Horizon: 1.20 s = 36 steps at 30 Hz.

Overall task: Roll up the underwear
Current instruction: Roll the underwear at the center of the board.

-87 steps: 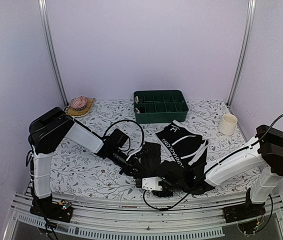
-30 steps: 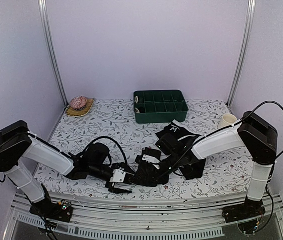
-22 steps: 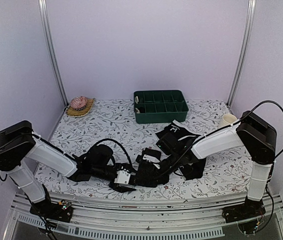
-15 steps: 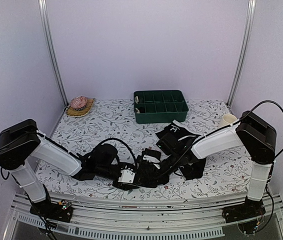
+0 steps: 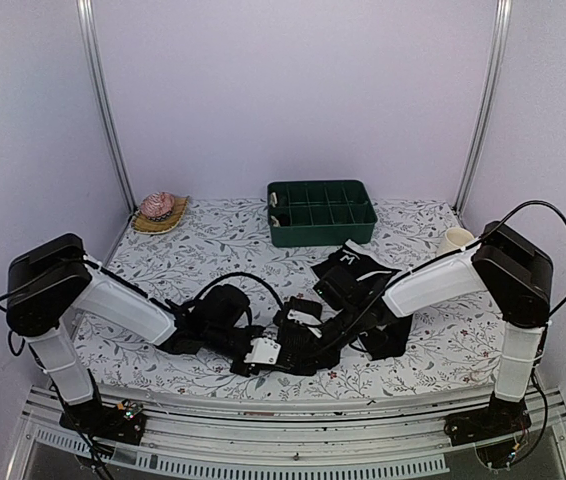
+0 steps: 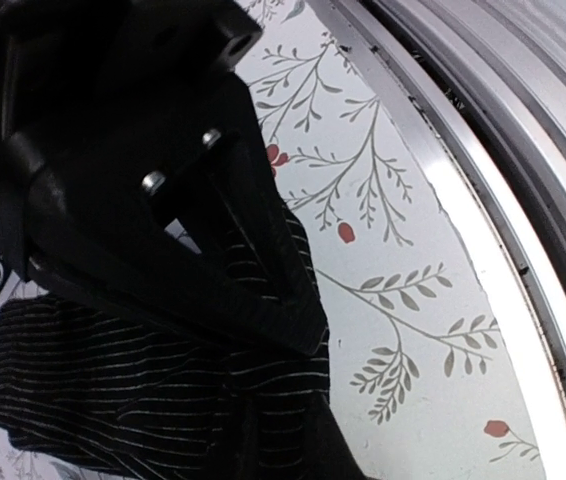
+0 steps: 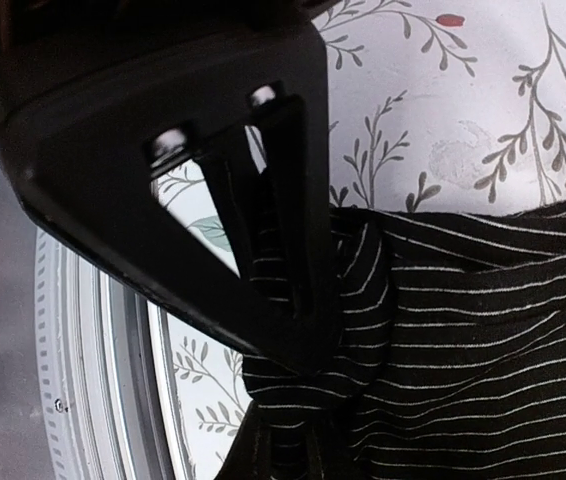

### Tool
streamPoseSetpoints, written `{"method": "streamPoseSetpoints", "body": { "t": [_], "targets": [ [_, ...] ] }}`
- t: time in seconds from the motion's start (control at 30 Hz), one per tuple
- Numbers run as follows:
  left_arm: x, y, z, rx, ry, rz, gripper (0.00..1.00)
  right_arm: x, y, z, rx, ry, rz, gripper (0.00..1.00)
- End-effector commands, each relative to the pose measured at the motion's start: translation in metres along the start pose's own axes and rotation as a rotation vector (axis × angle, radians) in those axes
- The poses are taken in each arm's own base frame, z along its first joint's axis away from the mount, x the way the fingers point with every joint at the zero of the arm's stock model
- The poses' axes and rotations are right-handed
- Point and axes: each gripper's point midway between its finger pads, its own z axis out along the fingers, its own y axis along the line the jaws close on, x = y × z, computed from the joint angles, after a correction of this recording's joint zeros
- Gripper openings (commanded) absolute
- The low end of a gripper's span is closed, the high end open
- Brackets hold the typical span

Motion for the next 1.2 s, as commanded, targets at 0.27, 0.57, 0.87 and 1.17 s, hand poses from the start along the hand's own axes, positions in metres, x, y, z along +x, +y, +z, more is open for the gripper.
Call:
{"method": "streamPoseSetpoints", "body": {
  "t": [0.27, 0.57, 0.87, 1.17],
  "targets": [
    [0.012, -0.031, 0.003, 0.307, 0.024, -0.296, 0.00, -0.005, -0.005, -0.033, 0.171, -0.069, -0.081, 0.33],
    [0.030, -0.013, 0.001, 0.369, 0.009, -0.556, 0.00, -0.020, 0.013, -0.079, 0.338, -0.243, -0.221, 0.44],
    [0.055, -0.003, 0.019, 0.434, 0.083, -0.739, 0.00, -0.010, 0.042, -0.074, 0.484, -0.250, -0.480, 0.48],
    [0.066, 0.000, 0.025, 0.484, 0.123, -0.824, 0.00, -0.006, 0.019, -0.040, 0.544, -0.120, -0.553, 0.48]
  ]
}}
